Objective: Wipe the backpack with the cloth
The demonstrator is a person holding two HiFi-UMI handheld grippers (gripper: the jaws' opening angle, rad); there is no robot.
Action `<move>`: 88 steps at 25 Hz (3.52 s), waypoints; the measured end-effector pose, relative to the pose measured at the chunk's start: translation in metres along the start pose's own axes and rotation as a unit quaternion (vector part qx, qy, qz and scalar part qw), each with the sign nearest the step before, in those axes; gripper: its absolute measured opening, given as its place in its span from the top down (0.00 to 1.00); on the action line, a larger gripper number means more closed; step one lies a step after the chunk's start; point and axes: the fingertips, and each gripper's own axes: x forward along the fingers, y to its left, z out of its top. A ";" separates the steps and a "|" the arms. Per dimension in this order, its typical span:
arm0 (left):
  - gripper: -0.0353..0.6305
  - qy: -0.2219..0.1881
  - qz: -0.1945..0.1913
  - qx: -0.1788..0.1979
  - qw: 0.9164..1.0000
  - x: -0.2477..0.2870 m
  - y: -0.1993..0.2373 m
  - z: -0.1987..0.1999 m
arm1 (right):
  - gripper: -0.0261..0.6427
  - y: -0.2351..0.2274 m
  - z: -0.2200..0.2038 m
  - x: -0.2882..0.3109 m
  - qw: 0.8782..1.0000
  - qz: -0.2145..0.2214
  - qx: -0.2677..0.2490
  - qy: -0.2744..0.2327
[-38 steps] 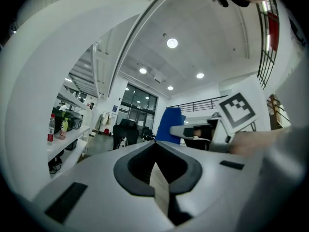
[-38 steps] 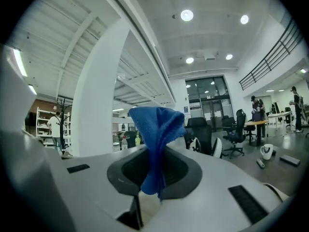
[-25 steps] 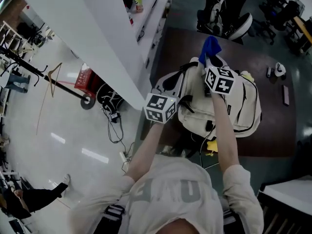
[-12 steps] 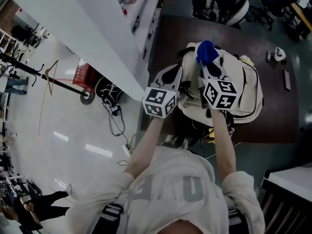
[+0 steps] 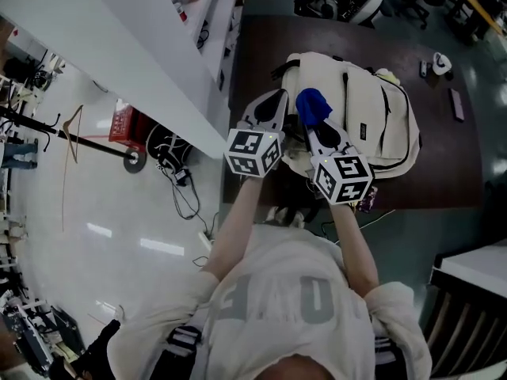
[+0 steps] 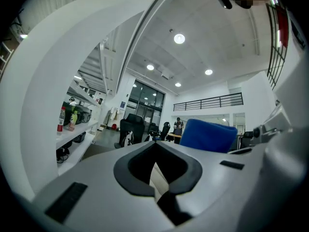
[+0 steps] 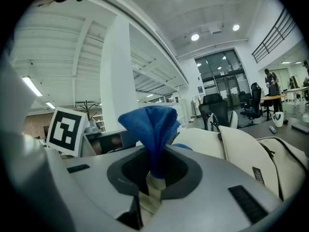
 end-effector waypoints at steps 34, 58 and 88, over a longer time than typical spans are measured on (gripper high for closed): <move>0.95 0.031 -0.022 -0.006 0.999 0.022 -0.017 -0.023 | 0.90 -0.161 0.085 0.112 0.994 -0.107 0.013 -0.014; 0.95 0.018 -0.021 -0.011 1.000 0.016 -0.021 -0.013 | 0.90 -0.072 0.014 -0.020 0.995 -0.064 0.070 -0.026; 0.95 0.046 -0.034 0.000 0.998 0.024 -0.031 -0.028 | 0.90 -0.130 0.093 -0.030 0.989 -0.121 0.001 -0.087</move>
